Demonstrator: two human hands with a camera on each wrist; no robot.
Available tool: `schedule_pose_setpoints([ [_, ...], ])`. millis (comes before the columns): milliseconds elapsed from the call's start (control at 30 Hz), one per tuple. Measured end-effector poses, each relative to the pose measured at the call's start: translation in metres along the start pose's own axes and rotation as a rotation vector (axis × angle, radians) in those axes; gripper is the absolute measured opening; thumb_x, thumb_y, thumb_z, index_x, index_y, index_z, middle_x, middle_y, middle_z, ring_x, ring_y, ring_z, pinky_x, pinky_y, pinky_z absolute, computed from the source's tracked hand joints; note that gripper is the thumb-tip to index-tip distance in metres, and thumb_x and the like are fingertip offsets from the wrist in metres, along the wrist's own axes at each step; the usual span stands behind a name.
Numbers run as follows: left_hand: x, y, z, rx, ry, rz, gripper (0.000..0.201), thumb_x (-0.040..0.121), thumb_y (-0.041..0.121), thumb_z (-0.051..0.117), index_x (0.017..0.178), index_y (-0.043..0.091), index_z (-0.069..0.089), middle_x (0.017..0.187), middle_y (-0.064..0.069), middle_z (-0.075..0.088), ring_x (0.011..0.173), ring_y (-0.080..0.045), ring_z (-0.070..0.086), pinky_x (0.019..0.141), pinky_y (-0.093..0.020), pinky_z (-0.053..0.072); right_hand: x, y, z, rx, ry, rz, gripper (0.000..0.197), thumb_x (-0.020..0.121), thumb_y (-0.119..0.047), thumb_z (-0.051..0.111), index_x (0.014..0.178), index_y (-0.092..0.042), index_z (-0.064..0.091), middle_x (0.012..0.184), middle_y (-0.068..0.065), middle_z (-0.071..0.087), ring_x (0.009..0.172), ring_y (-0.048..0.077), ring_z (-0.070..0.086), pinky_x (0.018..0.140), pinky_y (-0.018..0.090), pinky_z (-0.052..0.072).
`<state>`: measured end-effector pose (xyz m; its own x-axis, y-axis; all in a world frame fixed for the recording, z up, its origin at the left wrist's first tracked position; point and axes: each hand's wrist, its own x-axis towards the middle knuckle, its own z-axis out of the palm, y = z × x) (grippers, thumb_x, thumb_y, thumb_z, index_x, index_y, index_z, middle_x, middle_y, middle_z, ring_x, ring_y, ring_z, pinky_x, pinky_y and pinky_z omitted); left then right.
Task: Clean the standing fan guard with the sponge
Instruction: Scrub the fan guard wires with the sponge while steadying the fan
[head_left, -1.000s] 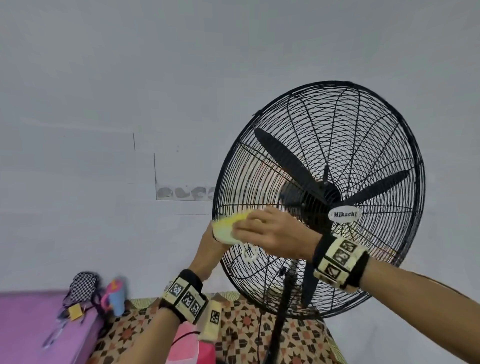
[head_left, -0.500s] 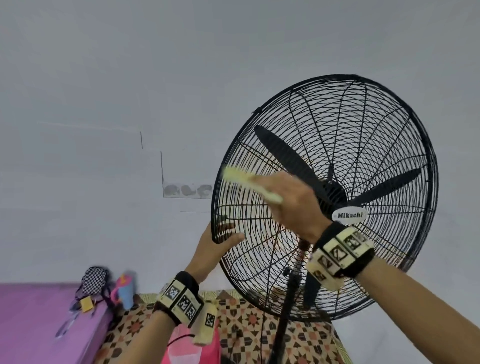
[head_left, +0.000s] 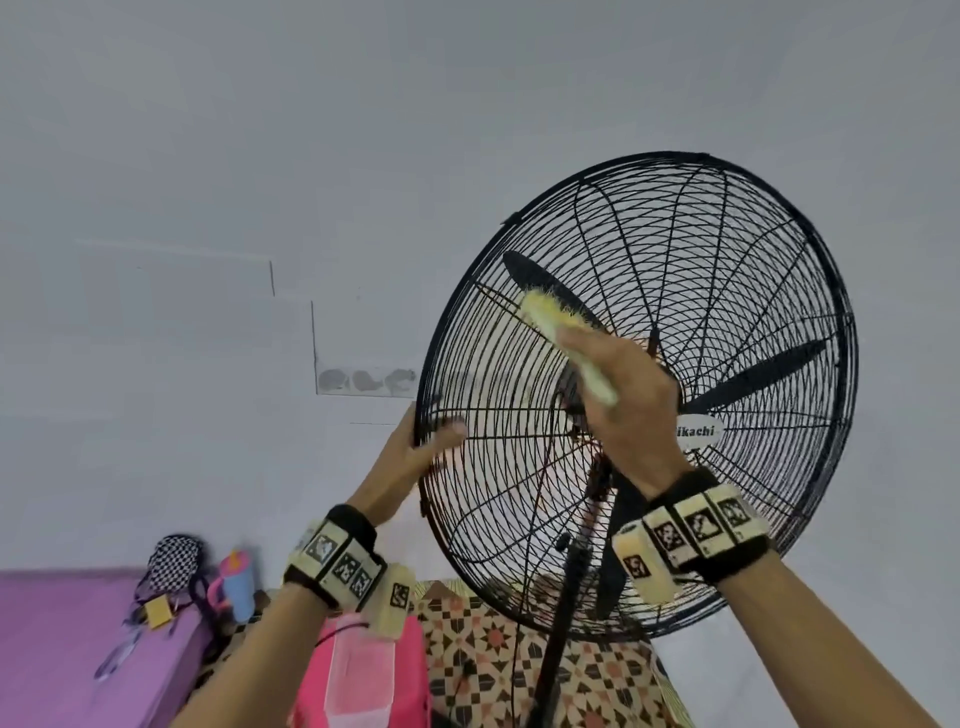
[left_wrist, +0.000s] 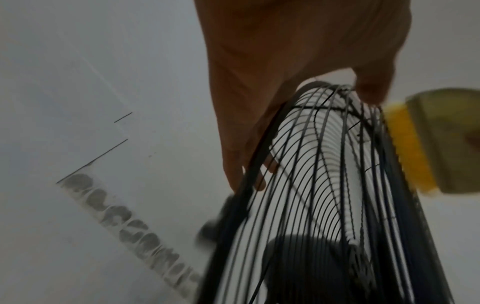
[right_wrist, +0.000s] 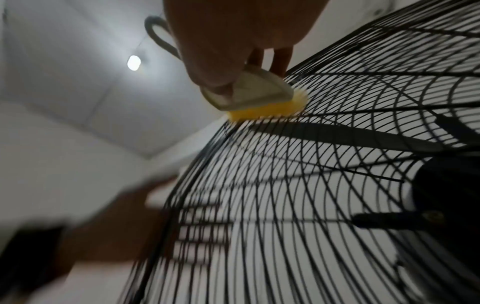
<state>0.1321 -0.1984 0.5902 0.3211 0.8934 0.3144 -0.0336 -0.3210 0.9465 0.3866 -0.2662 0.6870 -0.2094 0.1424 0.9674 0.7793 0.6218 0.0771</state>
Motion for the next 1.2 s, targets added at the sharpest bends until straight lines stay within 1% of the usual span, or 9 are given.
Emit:
schedule_pose_setpoints([
  [100,0.030,0.045,-0.004,-0.044,0.036,0.044,0.060,0.085,0.076,0.056,0.133,0.039,0.052,0.137,0.003,0.065,0.121,-0.019,0.067,0.105,-0.053,0.052,-0.042,-0.017,0.004,-0.016,-0.298,-0.115,0.057,0.082,-0.002,0.067,0.135,-0.021,0.058,0.137,0.004,0.065,0.129,0.020,0.062,0.106,0.045,0.052],
  [200,0.054,0.070,-0.005,0.050,0.070,0.070,0.063,0.086,0.078,0.057,0.132,0.035,0.054,0.127,0.001,0.069,0.107,-0.016,0.073,0.102,-0.056,0.054,-0.065,-0.033,0.000,0.022,-0.503,-0.161,0.073,0.071,0.004,0.074,0.135,-0.025,0.054,0.137,0.002,0.065,0.123,0.022,0.065,0.097,0.048,0.058],
  [300,0.060,0.066,-0.005,0.098,0.113,0.092,0.073,0.080,0.084,0.061,0.132,0.032,0.059,0.118,0.001,0.074,0.101,-0.016,0.076,0.100,-0.057,0.056,-0.036,-0.032,-0.001,0.092,-0.292,-0.055,0.062,0.083,0.011,0.069,0.133,-0.023,0.057,0.135,0.000,0.064,0.107,0.024,0.074,0.078,0.034,0.065],
  [433,0.057,0.064,-0.002,0.129,0.137,0.111,0.071,0.082,0.087,0.056,0.133,0.037,0.057,0.118,0.004,0.074,0.100,-0.014,0.076,0.098,-0.052,0.057,-0.006,-0.032,0.011,0.047,-0.053,0.082,0.055,0.086,0.013,0.069,0.132,-0.017,0.063,0.134,-0.002,0.063,0.117,0.016,0.068,0.087,0.022,0.061],
  [633,0.054,0.062,-0.005,0.130,0.159,0.092,0.069,0.080,0.088,0.053,0.128,0.038,0.058,0.112,0.003,0.075,0.096,-0.012,0.075,0.095,-0.049,0.058,-0.054,-0.068,0.015,0.105,-0.303,0.042,0.048,0.087,0.005,0.059,0.129,-0.016,0.067,0.129,-0.007,0.064,0.096,0.014,0.074,0.067,0.031,0.065],
  [800,0.050,0.064,0.001,0.112,0.158,0.105,0.068,0.086,0.084,0.055,0.133,0.035,0.057,0.118,0.003,0.072,0.100,-0.014,0.074,0.080,-0.033,0.055,0.003,-0.046,0.018,0.007,-0.018,0.142,0.054,0.085,0.013,0.072,0.128,-0.018,0.065,0.121,0.002,0.072,0.087,0.008,0.071,0.077,0.000,0.048],
  [933,0.052,0.068,0.006,0.112,0.155,0.149,0.066,0.089,0.077,0.054,0.132,0.027,0.058,0.117,0.001,0.071,0.105,-0.016,0.071,0.076,-0.024,0.055,-0.016,-0.054,0.025,0.013,-0.133,0.114,0.057,0.081,0.015,0.073,0.128,-0.018,0.068,0.116,-0.005,0.074,0.087,-0.009,0.057,0.075,-0.005,0.043],
  [1067,0.053,0.063,0.004,0.114,0.186,0.143,0.064,0.091,0.078,0.054,0.132,0.030,0.058,0.113,0.001,0.072,0.102,-0.017,0.072,0.077,-0.028,0.055,-0.051,-0.061,0.007,0.207,-0.385,0.097,0.048,0.091,-0.004,0.061,0.134,-0.025,0.065,0.126,-0.009,0.070,0.100,0.008,0.074,0.081,0.024,0.062],
  [1200,0.053,0.063,0.007,0.118,0.182,0.152,0.063,0.088,0.081,0.054,0.129,0.034,0.059,0.110,0.000,0.073,0.099,-0.018,0.073,0.078,-0.029,0.055,-0.025,-0.036,-0.001,0.097,-0.094,0.225,0.043,0.092,0.002,0.064,0.132,-0.012,0.067,0.122,0.007,0.072,0.084,0.018,0.070,0.071,-0.003,0.047],
])
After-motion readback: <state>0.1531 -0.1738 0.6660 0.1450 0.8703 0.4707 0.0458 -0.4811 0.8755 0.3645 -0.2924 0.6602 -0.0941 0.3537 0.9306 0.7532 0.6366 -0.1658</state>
